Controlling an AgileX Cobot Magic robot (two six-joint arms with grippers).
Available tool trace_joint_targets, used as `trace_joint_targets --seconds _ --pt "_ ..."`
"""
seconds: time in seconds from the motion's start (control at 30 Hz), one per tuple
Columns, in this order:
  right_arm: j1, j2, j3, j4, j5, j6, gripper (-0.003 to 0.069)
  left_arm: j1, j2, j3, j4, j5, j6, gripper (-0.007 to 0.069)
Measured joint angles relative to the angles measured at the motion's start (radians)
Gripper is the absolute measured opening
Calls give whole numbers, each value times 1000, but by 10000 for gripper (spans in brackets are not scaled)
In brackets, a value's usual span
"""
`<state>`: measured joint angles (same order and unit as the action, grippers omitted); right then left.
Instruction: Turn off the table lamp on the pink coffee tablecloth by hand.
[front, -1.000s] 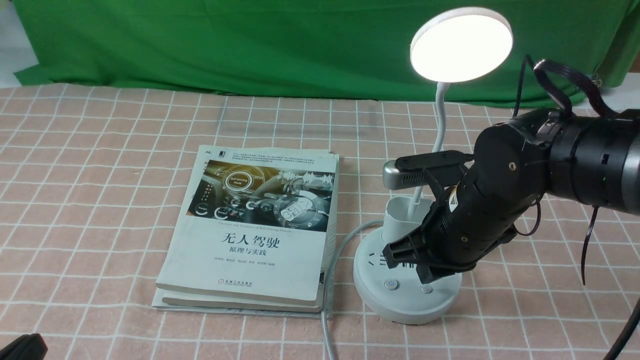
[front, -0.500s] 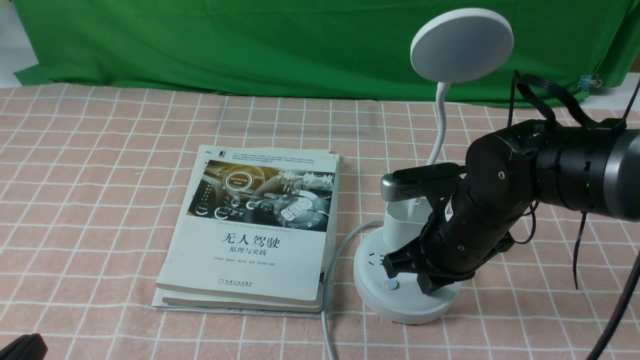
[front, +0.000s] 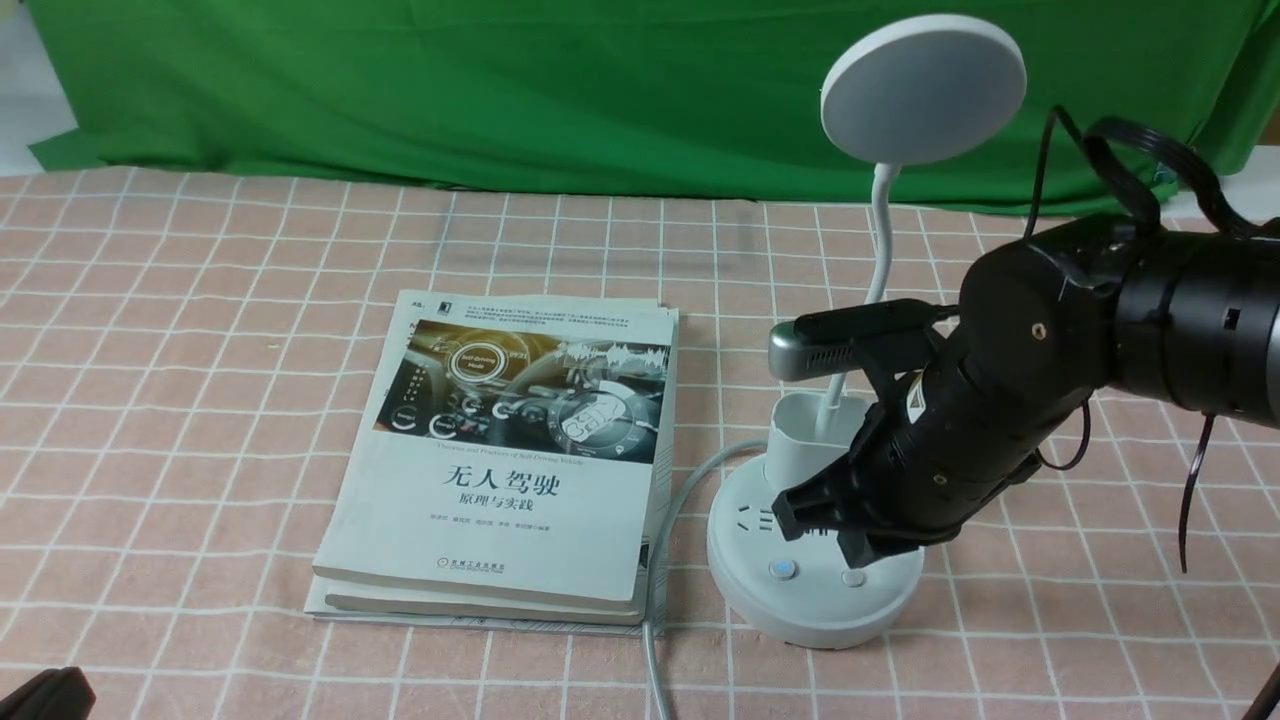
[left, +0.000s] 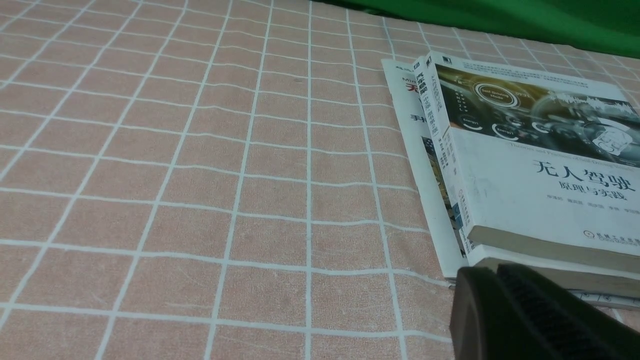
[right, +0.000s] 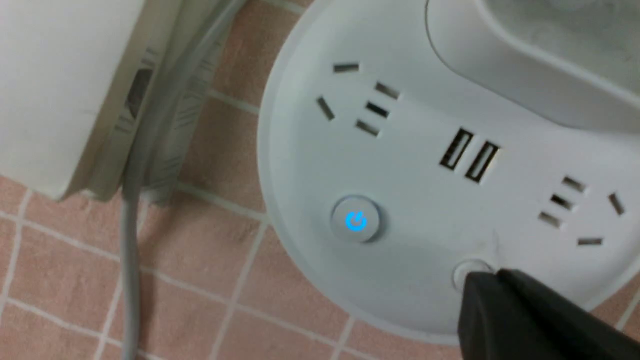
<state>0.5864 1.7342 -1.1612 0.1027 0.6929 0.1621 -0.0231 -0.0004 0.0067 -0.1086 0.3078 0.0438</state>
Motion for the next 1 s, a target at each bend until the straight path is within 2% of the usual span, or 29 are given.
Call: trace_joint_targets --seconds 0.3,0.47,0.6,0.93,1.0 --pt "0 -252 143 -3 61 -20 49 0 0 0 0 0 0 6" --pt "0 -486 304 -4 129 -25 50 0 0 0 0 0 0 6" --pt "0 -632 339 -4 179 -25 62 0 0 0 0 0 0 6" --pt "0 -846 340 -38 80 -49 84 0 0 0 0 0 0 6" --pt "-40 -906 346 -57 71 -82 83 0 0 0 0 0 0 6"
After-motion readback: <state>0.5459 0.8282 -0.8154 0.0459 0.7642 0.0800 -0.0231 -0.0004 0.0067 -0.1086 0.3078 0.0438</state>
